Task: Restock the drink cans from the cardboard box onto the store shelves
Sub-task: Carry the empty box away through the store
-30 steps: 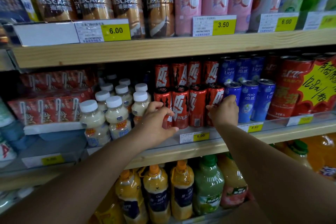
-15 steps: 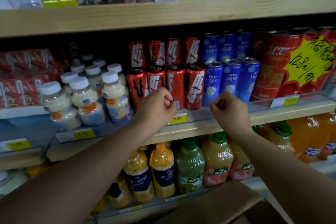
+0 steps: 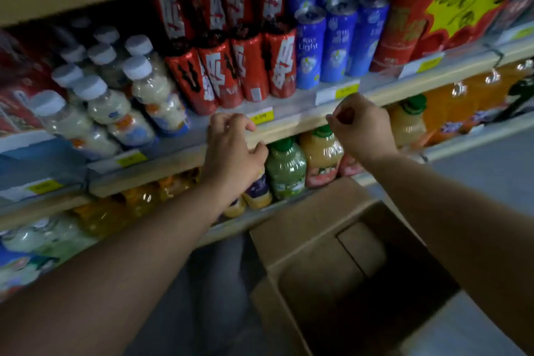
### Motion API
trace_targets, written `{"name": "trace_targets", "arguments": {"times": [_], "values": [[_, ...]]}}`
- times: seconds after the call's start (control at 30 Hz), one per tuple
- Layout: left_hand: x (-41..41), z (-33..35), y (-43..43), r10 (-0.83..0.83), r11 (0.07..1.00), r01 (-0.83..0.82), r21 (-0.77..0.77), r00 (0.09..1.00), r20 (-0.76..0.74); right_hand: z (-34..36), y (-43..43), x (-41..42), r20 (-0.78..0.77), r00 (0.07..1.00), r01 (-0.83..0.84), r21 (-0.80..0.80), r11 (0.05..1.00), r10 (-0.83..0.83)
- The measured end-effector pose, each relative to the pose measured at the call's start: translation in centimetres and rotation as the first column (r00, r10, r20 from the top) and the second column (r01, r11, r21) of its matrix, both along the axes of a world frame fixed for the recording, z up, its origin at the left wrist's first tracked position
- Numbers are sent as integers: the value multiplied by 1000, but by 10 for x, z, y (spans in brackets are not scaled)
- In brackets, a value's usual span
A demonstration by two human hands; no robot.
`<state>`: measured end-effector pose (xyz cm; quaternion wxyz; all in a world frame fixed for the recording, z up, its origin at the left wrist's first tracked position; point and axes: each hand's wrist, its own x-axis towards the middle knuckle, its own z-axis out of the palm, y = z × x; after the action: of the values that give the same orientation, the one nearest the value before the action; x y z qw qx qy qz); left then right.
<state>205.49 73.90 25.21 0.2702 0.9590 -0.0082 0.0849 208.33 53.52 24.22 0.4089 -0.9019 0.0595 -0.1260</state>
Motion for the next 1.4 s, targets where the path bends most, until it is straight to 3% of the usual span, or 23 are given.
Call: {"name": "trace_targets", "arguments": {"times": [0.17, 0.23, 0.33, 0.43, 0.57, 0.67, 0.73, 0.8, 0.9, 0.97, 1.1, 1.27, 1.4], "values": [[-80, -68, -7, -27, 997, 46, 68, 964, -264, -61, -48, -73, -288, 951, 95, -87, 992, -116], [-107, -89, -10, 7, 997, 30, 68, 876, -482, -83, -68, -100, -453, 882, 88, -106, 990, -127], [-144, -137, -11, 91, 982, 38, 184, 759, -645, -118, -100, -124, -603, 788, -22, -233, 972, -126], [-173, -195, -19, 166, 986, -112, 123, 631, -758, -165, -134, -138, -723, 677, -168, -332, 928, -137], [-210, -276, -35, 195, 923, -386, 0, 465, -863, -234, -176, -162, -831, 523, -357, -415, 837, -189], [-224, -313, -54, 215, 883, -467, 51, 306, -927, -274, -200, -169, -861, 464, -319, -384, 866, -211], [-227, -314, -68, 188, 904, -419, 85, 212, -959, -293, -207, -170, -863, 461, -279, -361, 890, -205], [-229, -321, -77, 214, 917, -385, 110, 241, -947, -306, -210, -171, -835, 504, -261, -392, 882, -222], [-229, -326, -80, 264, 856, -508, 96, 269, -926, -319, -213, -173, -780, 576, -301, -480, 824, -244], [-227, -330, -74, 335, 840, -528, 124, 326, -884, -323, -215, -174, -800, 560, -360, -470, 806, -216], [-219, -312, -54, 372, 904, -367, 220, 418, -829, -320, -217, -189, -831, 532, -401, -417, 816, -163], [-200, -251, -50, 326, 939, -256, 228, 463, -824, -273, -219, -207, -860, 476, -300, -355, 885, -184], [-173, -185, -57, 291, 955, -203, 217, 499, -816, -201, -226, -213, -831, 510, -200, -365, 909, -221]]}}
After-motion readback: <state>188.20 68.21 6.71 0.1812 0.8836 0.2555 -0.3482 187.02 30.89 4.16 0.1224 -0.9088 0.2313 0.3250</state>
